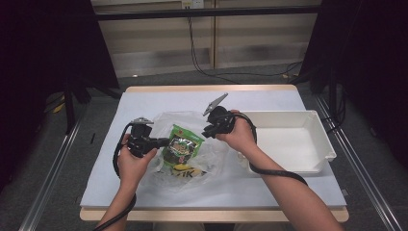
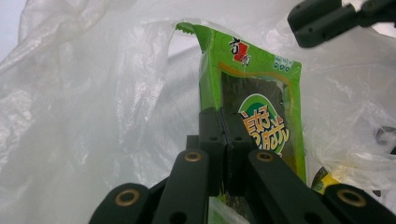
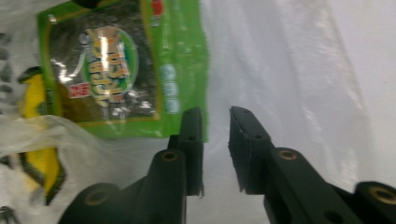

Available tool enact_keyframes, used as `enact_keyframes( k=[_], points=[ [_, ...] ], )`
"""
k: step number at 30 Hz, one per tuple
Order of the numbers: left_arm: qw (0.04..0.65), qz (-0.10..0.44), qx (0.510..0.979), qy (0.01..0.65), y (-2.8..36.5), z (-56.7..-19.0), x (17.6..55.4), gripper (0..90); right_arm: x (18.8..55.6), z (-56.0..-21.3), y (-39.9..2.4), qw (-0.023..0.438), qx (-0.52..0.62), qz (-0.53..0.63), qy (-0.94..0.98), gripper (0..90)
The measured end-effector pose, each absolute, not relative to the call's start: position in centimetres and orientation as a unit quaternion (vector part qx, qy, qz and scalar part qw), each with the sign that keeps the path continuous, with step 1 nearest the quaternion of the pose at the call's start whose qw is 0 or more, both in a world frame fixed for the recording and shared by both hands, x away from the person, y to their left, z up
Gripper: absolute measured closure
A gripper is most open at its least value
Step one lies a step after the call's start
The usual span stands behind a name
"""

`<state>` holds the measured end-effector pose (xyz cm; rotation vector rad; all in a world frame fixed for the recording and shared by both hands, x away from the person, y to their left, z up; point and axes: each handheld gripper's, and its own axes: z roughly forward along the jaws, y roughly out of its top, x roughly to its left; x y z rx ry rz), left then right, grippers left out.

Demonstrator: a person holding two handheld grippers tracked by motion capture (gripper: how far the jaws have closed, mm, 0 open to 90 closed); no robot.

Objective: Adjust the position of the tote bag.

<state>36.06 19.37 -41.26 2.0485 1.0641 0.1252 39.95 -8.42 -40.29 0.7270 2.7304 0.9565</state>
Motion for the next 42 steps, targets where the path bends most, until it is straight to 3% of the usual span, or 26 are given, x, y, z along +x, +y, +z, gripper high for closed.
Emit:
enact_keyframes(
  k=[11, 18, 21, 27, 28, 30, 31, 34, 39, 41, 42],
  points=[
    [0.415, 0.051, 0.818, 0.396, 18.8, -41.0, 36.0, 89.2, 39.6, -40.8, -6.8, 0.026, 0.231, 0.344, 0.910, 57.5],
    [0.426, 0.039, 0.818, 0.384, 18.9, -40.7, 36.0, 89.4, 40.3, -42.1, -6.2, -0.004, 0.249, 0.333, 0.910, 37.0],
    [0.426, 0.041, 0.819, 0.383, 18.9, -40.8, 36.0, 89.5, 40.6, -42.2, -6.2, -0.015, 0.255, 0.327, 0.910, 36.4],
    [0.432, 0.046, 0.816, 0.380, 19.1, -40.6, 36.0, 89.6, 40.8, -42.2, -6.2, -0.032, 0.250, 0.337, 0.907, 47.0],
    [0.433, 0.045, 0.816, 0.381, 19.1, -40.5, 35.9, 89.7, 40.7, -42.2, -6.1, -0.040, 0.250, 0.340, 0.905, 57.9],
    [0.430, 0.048, 0.817, 0.381, 19.2, -40.6, 36.0, 89.7, 40.7, -42.2, -6.0, -0.047, 0.246, 0.336, 0.908, 67.7],
    [0.430, 0.048, 0.817, 0.381, 19.2, -40.6, 36.0, 89.8, 40.7, -42.2, -6.0, -0.047, 0.246, 0.336, 0.908, 67.7],
    [0.431, 0.044, 0.816, 0.384, 19.5, -40.7, 36.0, 89.8, 40.6, -41.6, -6.1, -0.049, 0.247, 0.335, 0.908, 80.6],
    [0.433, 0.033, 0.812, 0.390, 19.6, -40.7, 36.1, 87.7, 40.4, -40.7, -6.1, -0.041, 0.235, 0.322, 0.916, 85.6],
    [0.431, 0.031, 0.810, 0.396, 19.7, -40.8, 36.1, 74.4, 40.3, -40.2, -6.0, -0.034, 0.232, 0.322, 0.917, 85.8],
    [0.427, 0.030, 0.811, 0.398, 19.6, -40.8, 36.1, 74.4, 40.3, -39.9, -6.0, -0.030, 0.231, 0.323, 0.917, 85.9]
  ],
)
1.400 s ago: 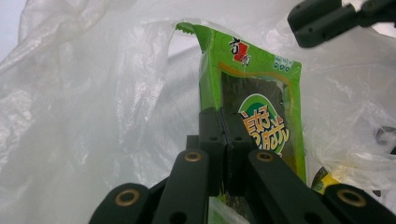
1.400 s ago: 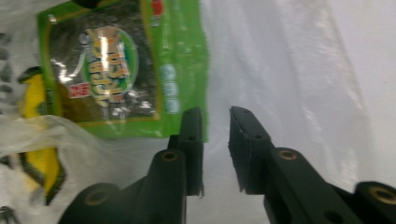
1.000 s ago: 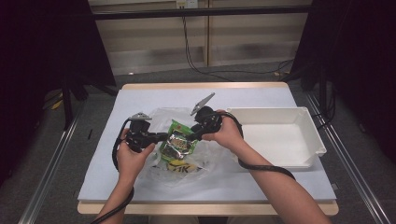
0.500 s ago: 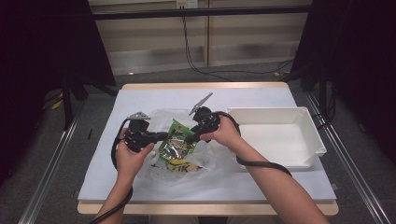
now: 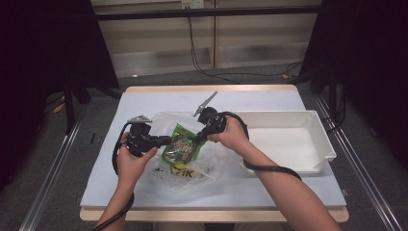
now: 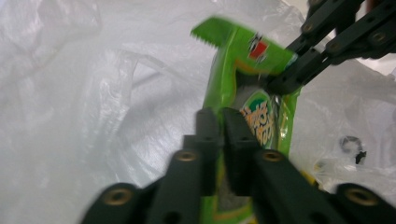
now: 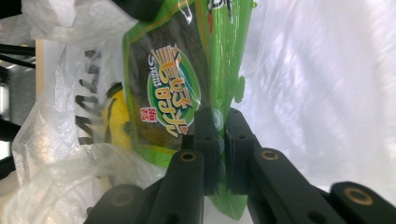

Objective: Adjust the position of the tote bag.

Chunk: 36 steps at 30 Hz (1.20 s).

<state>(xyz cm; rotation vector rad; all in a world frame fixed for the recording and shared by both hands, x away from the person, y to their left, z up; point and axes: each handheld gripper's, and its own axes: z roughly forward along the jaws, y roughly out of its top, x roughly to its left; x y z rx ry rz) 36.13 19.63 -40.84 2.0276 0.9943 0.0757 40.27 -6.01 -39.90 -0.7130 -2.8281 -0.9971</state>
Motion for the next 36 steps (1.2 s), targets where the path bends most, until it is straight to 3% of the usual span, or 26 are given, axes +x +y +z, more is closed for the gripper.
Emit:
enact_keyframes(
  k=[4, 7, 8, 22, 30, 34, 35, 36],
  points=[
    [0.415, 0.030, 0.815, 0.404, 19.4, -41.2, 36.1, 55.8, 40.2, -38.1, -6.1, -0.007, -0.227, -0.316, -0.921, 85.8],
    [0.406, 0.031, 0.819, 0.405, 19.2, -41.4, 36.0, 49.1, 40.3, -37.7, -6.2, -0.021, -0.224, -0.313, -0.923, 85.7],
    [0.401, 0.032, 0.821, 0.405, 19.2, -41.5, 36.0, 43.0, 40.3, -37.1, -6.2, -0.030, -0.220, -0.310, -0.925, 85.6],
    [0.386, 0.048, 0.831, 0.396, 18.4, -42.5, 36.7, 18.0, 40.5, -34.1, -7.2, -0.054, -0.215, -0.301, -0.928, 85.0],
    [0.383, 0.044, 0.833, 0.396, 18.0, -43.0, 36.9, 18.9, 40.4, -34.0, -7.2, -0.067, -0.211, -0.289, -0.931, 83.3],
    [0.361, 0.057, 0.849, 0.381, 17.6, -43.5, 36.8, 32.0, 40.5, -35.2, -6.7, -0.061, -0.212, -0.280, -0.934, 82.0],
    [0.357, 0.050, 0.853, 0.378, 17.5, -43.8, 36.8, 44.7, 40.5, -35.9, -6.4, -0.055, -0.211, -0.282, -0.934, 81.4],
    [0.357, 0.050, 0.853, 0.378, 17.5, -43.8, 36.8, 51.6, 40.5, -36.1, -6.3, -0.054, -0.212, -0.280, -0.935, 81.1]
  ],
)
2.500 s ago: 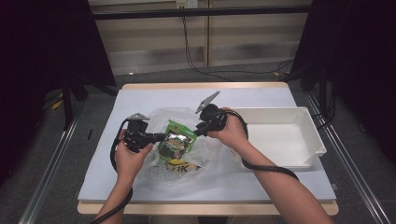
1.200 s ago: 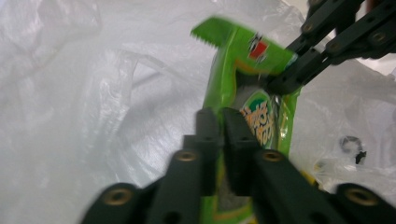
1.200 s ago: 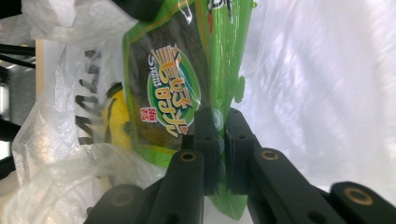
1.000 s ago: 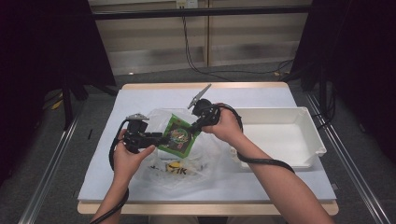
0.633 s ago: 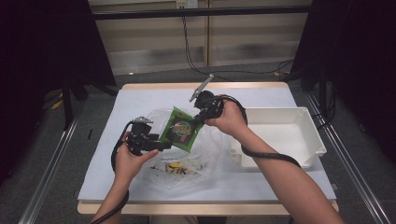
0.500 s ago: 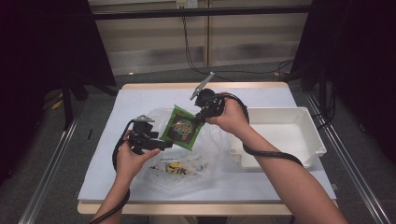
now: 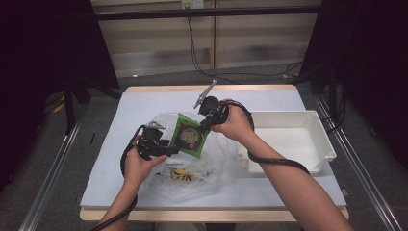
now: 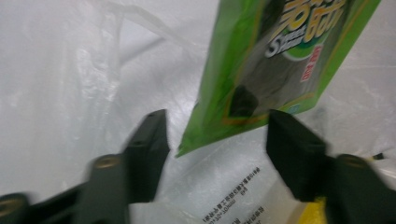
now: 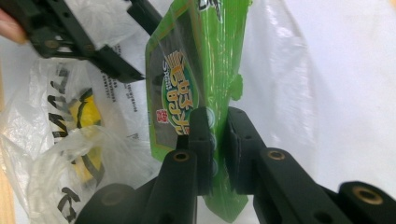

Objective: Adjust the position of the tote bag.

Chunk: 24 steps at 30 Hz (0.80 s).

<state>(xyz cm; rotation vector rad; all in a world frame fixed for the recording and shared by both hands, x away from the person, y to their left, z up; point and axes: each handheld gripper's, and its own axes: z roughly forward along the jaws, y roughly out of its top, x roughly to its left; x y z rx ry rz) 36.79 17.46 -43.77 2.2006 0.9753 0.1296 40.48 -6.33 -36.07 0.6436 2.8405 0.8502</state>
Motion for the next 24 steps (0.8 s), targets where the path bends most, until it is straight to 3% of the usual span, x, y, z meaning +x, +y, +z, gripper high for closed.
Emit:
enact_keyframes(
  k=[7, 15, 20, 22, 24],
  points=[
    [0.324, 0.052, 0.874, 0.360, 17.0, -44.6, 36.7, 65.9, 40.3, -36.7, -5.9, 0.047, 0.202, 0.268, 0.941, 77.9],
    [0.323, 0.048, 0.876, 0.354, 16.7, -45.3, 36.5, 65.9, 40.3, -37.6, -6.0, -0.006, 0.214, 0.272, 0.938, 70.7],
    [0.325, 0.045, 0.879, 0.347, 16.8, -45.3, 36.6, 66.6, 40.3, -38.2, -5.7, -0.001, 0.227, 0.272, 0.935, 70.9],
    [0.327, 0.052, 0.877, 0.350, 16.8, -45.2, 36.6, 67.1, 40.4, -38.5, -5.5, -0.030, 0.230, 0.283, 0.931, 68.2],
    [0.336, 0.044, 0.872, 0.354, 16.9, -45.1, 36.6, 66.2, 40.4, -38.7, -5.2, -0.024, 0.222, 0.272, 0.936, 72.8]
  ],
)
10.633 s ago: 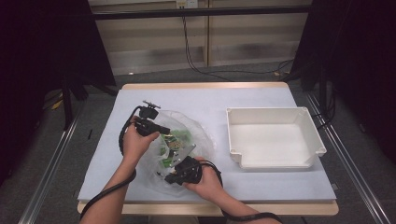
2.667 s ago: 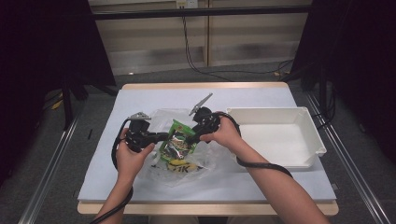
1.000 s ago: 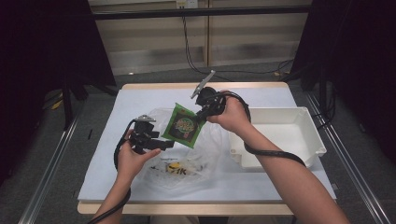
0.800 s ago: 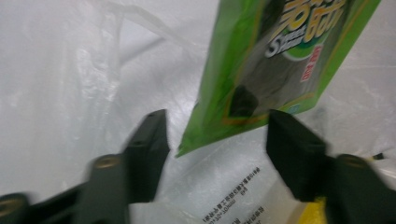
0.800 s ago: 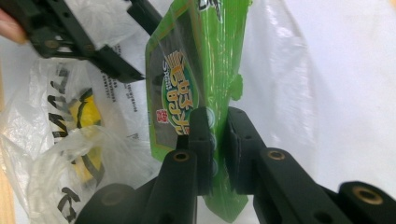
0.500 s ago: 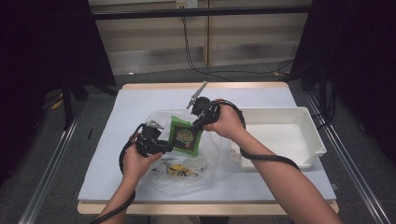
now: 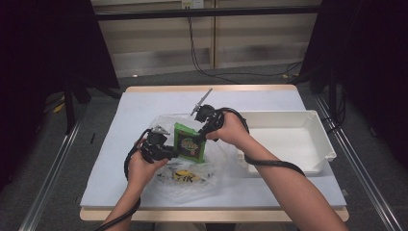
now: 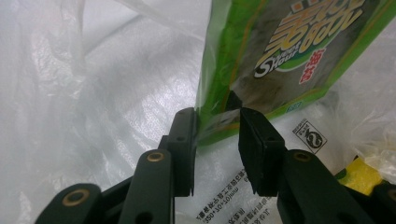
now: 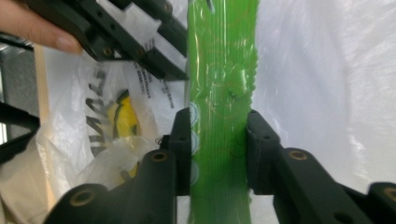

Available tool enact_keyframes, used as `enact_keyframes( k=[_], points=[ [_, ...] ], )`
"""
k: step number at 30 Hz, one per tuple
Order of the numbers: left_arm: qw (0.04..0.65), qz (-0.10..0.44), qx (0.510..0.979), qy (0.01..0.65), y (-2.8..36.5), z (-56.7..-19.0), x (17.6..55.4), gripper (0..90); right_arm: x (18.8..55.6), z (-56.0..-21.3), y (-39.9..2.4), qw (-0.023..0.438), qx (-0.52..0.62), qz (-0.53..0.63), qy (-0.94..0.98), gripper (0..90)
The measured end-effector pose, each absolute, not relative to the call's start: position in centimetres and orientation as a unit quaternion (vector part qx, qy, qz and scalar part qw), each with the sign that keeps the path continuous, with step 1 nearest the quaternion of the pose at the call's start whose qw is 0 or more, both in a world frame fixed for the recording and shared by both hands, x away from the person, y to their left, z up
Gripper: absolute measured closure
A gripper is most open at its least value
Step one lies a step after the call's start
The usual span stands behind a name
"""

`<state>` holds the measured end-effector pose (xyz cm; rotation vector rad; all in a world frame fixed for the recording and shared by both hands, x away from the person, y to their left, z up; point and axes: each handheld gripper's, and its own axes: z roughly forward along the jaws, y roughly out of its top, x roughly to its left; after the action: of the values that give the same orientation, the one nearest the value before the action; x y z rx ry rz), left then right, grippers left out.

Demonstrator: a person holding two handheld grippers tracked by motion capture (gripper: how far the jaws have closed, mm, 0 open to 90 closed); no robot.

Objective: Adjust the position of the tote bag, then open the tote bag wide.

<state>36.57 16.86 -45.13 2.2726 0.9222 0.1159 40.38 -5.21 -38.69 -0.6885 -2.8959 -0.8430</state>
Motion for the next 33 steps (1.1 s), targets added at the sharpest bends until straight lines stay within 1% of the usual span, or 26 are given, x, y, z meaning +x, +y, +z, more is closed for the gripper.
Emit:
enact_keyframes(
  k=[2, 4, 5, 7, 8, 10, 11, 12, 13, 15, 19, 20, 24, 33],
  points=[
    [0.339, 0.047, 0.868, 0.361, 16.9, -45.1, 36.6, 64.5, 40.3, -38.6, -5.1, 0.017, -0.224, -0.263, -0.938, 73.5],
    [0.338, 0.044, 0.867, 0.363, 17.1, -44.9, 36.6, 58.5, 40.3, -38.4, -5.0, 0.016, -0.232, -0.267, -0.935, 74.7],
    [0.340, 0.048, 0.865, 0.365, 17.2, -44.9, 36.6, 54.2, 40.4, -38.3, -5.1, 0.013, -0.228, -0.268, -0.936, 74.8],
    [0.352, 0.037, 0.857, 0.375, 17.4, -44.7, 36.6, 44.1, 40.4, -37.9, -5.3, 0.010, -0.232, -0.269, -0.935, 74.9],
    [0.360, 0.038, 0.851, 0.380, 17.4, -44.6, 36.5, 35.3, 40.4, -37.5, -5.6, 0.005, -0.234, -0.269, -0.934, 75.0],
    [0.358, 0.038, 0.851, 0.382, 17.6, -44.4, 36.6, 27.3, 40.5, -37.1, -5.9, -0.001, -0.234, -0.272, -0.933, 75.0],
    [0.358, 0.038, 0.851, 0.382, 17.6, -44.4, 36.6, 24.0, 40.5, -37.1, -5.9, -0.001, -0.234, -0.272, -0.933, 75.0],
    [0.369, 0.036, 0.841, 0.394, 17.5, -44.3, 36.5, 24.0, 40.5, -36.8, -6.1, -0.003, -0.231, -0.275, -0.933, 75.0],
    [0.373, 0.041, 0.839, 0.394, 17.5, -44.3, 36.5, 20.1, 40.5, -36.3, -6.4, -0.005, -0.233, -0.281, -0.931, 75.0],
    [0.366, 0.043, 0.845, 0.387, 17.6, -44.2, 36.6, 15.8, 40.4, -36.1, -6.4, -0.007, -0.232, -0.283, -0.931, 75.0],
    [0.368, 0.038, 0.842, 0.393, 17.9, -44.1, 36.6, 13.2, 40.4, -34.9, -6.7, -0.016, -0.226, -0.284, -0.932, 75.0],
    [0.379, 0.041, 0.831, 0.405, 17.9, -44.0, 36.6, 11.5, 40.3, -34.4, -6.8, -0.019, -0.221, -0.283, -0.933, 75.0],
    [0.377, 0.041, 0.835, 0.400, 18.2, -43.8, 36.7, 10.4, 40.2, -33.8, -6.7, -0.020, -0.220, -0.286, -0.932, 75.0],
    [0.380, 0.038, 0.828, 0.411, 18.3, -44.0, 36.7, 10.1, 40.1, -31.8, -6.7, -0.028, -0.211, -0.295, -0.932, 74.9]
  ],
)
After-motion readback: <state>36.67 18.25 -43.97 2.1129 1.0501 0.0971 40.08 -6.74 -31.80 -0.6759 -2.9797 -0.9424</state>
